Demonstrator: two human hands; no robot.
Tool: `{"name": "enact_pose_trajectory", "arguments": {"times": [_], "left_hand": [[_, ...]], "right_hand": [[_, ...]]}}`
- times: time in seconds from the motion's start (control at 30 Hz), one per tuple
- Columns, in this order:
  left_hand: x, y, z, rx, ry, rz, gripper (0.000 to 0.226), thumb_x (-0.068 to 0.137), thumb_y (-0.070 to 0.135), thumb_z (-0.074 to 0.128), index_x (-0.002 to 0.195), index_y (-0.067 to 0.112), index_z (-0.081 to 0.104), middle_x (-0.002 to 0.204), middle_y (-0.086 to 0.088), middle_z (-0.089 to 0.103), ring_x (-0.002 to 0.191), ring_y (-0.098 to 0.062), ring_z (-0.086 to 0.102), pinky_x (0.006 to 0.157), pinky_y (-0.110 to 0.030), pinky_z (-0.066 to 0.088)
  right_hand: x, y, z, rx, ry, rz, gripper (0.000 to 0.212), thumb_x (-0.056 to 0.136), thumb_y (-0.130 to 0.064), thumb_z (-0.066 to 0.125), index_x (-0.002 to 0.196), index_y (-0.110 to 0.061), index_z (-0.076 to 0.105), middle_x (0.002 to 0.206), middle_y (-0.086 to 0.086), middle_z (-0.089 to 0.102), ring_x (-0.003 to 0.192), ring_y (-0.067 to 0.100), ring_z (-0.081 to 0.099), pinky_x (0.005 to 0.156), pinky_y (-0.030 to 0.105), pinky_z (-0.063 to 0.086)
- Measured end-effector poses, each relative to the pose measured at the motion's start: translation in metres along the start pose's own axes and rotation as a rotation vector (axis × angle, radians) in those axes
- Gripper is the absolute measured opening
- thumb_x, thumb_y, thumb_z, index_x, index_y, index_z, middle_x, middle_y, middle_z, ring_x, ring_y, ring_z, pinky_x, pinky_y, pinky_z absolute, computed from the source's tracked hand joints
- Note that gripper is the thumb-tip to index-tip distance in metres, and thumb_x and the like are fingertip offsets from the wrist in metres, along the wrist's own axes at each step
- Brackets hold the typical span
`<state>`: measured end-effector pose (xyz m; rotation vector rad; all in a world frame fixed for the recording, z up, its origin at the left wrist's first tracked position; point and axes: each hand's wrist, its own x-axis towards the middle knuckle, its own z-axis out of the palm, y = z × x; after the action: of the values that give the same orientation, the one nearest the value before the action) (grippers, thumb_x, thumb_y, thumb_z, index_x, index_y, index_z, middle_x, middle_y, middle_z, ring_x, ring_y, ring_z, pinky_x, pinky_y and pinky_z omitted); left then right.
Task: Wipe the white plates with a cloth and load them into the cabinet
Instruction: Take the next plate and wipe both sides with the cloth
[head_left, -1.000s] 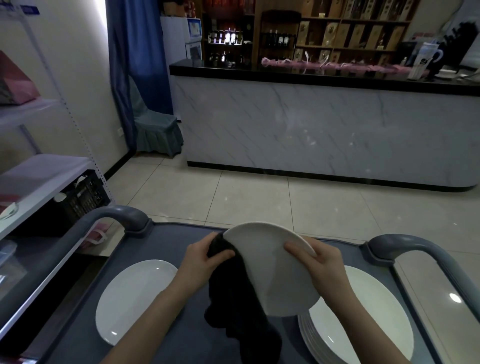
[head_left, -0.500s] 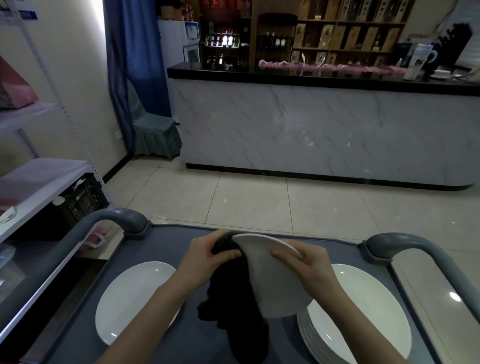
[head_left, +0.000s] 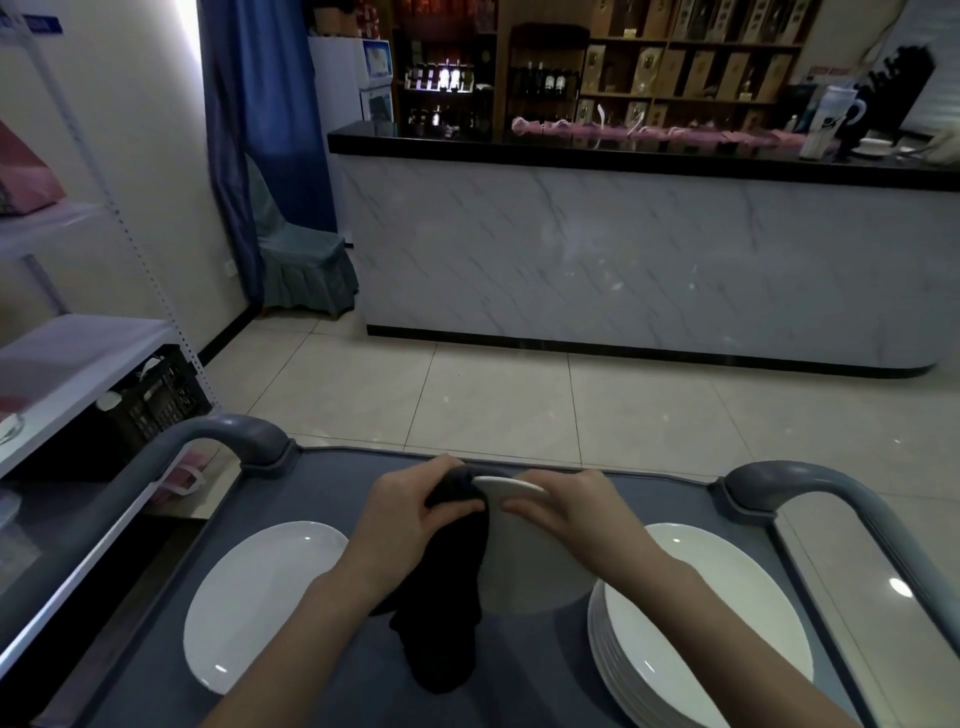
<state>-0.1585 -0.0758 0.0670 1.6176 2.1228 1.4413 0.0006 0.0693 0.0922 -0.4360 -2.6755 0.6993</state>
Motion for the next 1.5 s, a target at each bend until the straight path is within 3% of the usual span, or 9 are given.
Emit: {"name": "enact_pose_trajectory", "arguments": {"times": [0.17, 0.33, 0.5, 0.67, 0.83, 0.97, 1.1, 1.3, 1.5], "left_hand": [[-0.01, -0.015, -0.007, -0.12, 0.013, -0.158, 0.023, 0.08, 0.022, 0.077, 0.09, 0.039, 0.066, 0.079, 0.018, 0.067, 0.073, 0.003, 0.06, 0.069, -0.011, 0.045], [-0.022, -0.029, -0.013, -0.306, 0.038, -0.404, 0.016, 0.076, 0.03, 0.07, 0.092, 0.027, 0.07, 0.088, 0.0, 0.073, 0.084, -0.012, 0.067, 0.081, -0.036, 0.055], [-0.008, -0.018, -0.011, -0.202, -0.055, -0.261, 0.019, 0.079, 0.017, 0.08, 0.093, 0.025, 0.069, 0.082, 0.008, 0.071, 0.078, -0.002, 0.063, 0.076, -0.025, 0.051], [0.008, 0.0, -0.005, -0.029, -0.201, -0.056, 0.026, 0.078, 0.024, 0.079, 0.101, 0.016, 0.069, 0.085, 0.006, 0.07, 0.082, -0.007, 0.065, 0.078, -0.023, 0.049], [-0.004, -0.019, -0.012, -0.141, -0.037, -0.246, 0.026, 0.083, 0.013, 0.077, 0.095, 0.034, 0.068, 0.084, 0.013, 0.071, 0.08, -0.001, 0.065, 0.074, -0.019, 0.051], [-0.011, -0.023, -0.005, -0.115, -0.005, -0.268, 0.024, 0.083, 0.015, 0.076, 0.089, 0.036, 0.065, 0.079, 0.016, 0.069, 0.074, 0.002, 0.062, 0.069, -0.016, 0.048], [-0.011, -0.012, 0.002, -0.002, 0.026, -0.139, 0.02, 0.084, 0.021, 0.076, 0.087, 0.035, 0.061, 0.077, 0.02, 0.065, 0.072, 0.003, 0.06, 0.066, -0.011, 0.044], [-0.007, 0.003, 0.011, 0.271, -0.076, 0.192, 0.018, 0.086, 0.022, 0.07, 0.088, 0.005, 0.063, 0.081, 0.004, 0.061, 0.074, -0.013, 0.059, 0.11, -0.029, 0.037], [-0.023, -0.026, 0.001, 0.105, -0.109, -0.048, 0.027, 0.088, 0.019, 0.072, 0.1, 0.04, 0.058, 0.089, 0.025, 0.063, 0.083, 0.007, 0.059, 0.076, -0.01, 0.042]], "right_hand": [[-0.012, 0.007, 0.005, 0.204, 0.199, 0.016, 0.023, 0.085, -0.039, 0.069, 0.088, -0.017, 0.077, 0.072, -0.005, 0.07, 0.065, 0.011, 0.061, 0.064, 0.022, 0.044], [-0.024, 0.014, 0.007, 0.444, 0.383, 0.245, 0.018, 0.078, -0.055, 0.068, 0.082, -0.037, 0.07, 0.068, -0.009, 0.067, 0.061, 0.0, 0.055, 0.06, 0.017, 0.04], [-0.02, 0.016, 0.009, 0.277, 0.244, 0.052, 0.01, 0.083, -0.033, 0.071, 0.086, -0.026, 0.078, 0.069, -0.033, 0.065, 0.066, -0.014, 0.059, 0.063, 0.004, 0.037], [-0.016, 0.011, 0.014, 0.135, 0.234, -0.052, 0.019, 0.082, -0.03, 0.071, 0.09, -0.016, 0.079, 0.08, -0.014, 0.072, 0.069, -0.006, 0.061, 0.065, 0.0, 0.035], [-0.03, 0.018, 0.009, 0.367, 0.417, 0.126, 0.007, 0.083, -0.028, 0.073, 0.079, -0.034, 0.074, 0.071, -0.025, 0.069, 0.065, -0.012, 0.059, 0.061, 0.006, 0.039], [-0.029, 0.026, -0.001, 0.274, 0.285, 0.192, 0.023, 0.085, -0.023, 0.075, 0.068, -0.036, 0.067, 0.061, -0.022, 0.063, 0.062, -0.008, 0.056, 0.06, 0.009, 0.038], [-0.015, 0.016, -0.014, 0.034, 0.089, 0.071, 0.017, 0.085, -0.031, 0.075, 0.101, -0.027, 0.074, 0.086, -0.013, 0.074, 0.083, 0.008, 0.067, 0.075, 0.025, 0.049], [-0.009, 0.0, 0.016, -0.315, -0.039, -0.112, 0.031, 0.099, -0.04, 0.05, 0.109, -0.016, 0.068, 0.098, 0.005, 0.071, 0.091, 0.029, 0.065, 0.073, 0.043, 0.049], [-0.033, 0.013, 0.023, -0.108, 0.246, -0.202, 0.013, 0.083, -0.006, 0.072, 0.097, -0.005, 0.075, 0.082, 0.008, 0.073, 0.07, 0.028, 0.07, 0.057, 0.038, 0.056]]}}
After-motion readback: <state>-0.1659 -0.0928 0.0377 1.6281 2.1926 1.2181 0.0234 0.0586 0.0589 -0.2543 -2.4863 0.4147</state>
